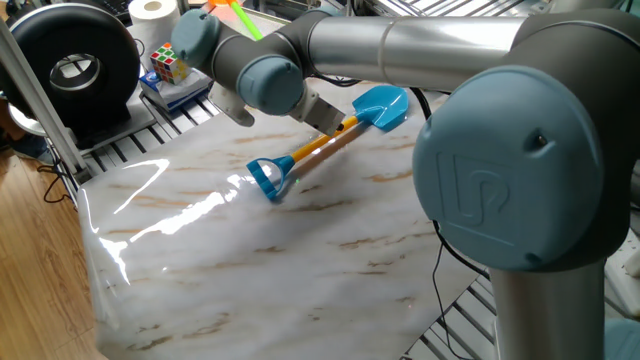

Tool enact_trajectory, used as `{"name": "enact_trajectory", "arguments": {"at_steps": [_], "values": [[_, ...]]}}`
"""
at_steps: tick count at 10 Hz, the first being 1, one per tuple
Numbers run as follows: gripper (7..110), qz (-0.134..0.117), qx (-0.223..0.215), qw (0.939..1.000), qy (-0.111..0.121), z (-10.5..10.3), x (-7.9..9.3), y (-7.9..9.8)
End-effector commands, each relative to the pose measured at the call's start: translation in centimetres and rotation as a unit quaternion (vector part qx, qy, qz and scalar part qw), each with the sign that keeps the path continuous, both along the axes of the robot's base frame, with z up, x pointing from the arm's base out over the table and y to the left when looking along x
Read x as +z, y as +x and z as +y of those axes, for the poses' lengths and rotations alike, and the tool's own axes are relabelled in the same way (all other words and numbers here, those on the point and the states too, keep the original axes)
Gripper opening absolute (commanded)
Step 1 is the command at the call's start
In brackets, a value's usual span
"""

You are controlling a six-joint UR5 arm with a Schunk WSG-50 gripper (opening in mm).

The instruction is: Use a shovel to scoop up an object

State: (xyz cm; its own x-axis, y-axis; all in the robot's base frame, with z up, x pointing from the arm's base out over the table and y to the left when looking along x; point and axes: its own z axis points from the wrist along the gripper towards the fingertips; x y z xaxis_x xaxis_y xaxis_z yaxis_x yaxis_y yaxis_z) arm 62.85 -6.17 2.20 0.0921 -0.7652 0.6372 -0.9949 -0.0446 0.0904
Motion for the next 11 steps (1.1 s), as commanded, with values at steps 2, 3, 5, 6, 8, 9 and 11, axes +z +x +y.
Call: {"name": "enact_trajectory", "arguments": {"at_steps": [2,3,5,6,8,9,11], "values": [[44,0.006,0.021,0.9997,0.013,0.2,-0.2,0.4],[44,-0.008,0.026,0.9996,0.007,0.0,0.1,1.1],[44,-0.022,0.013,0.9996,0.013,0.3,-0.2,1.2],[44,-0.026,0.002,0.9996,0.011,0.2,-0.2,1.0],[44,-0.014,0.004,0.9995,0.029,0.9,-0.6,0.7],[44,-0.034,-0.016,0.9984,0.043,1.5,-1.0,0.8],[44,-0.075,-0.051,0.9929,0.077,2.9,-1.9,1.5]]}}
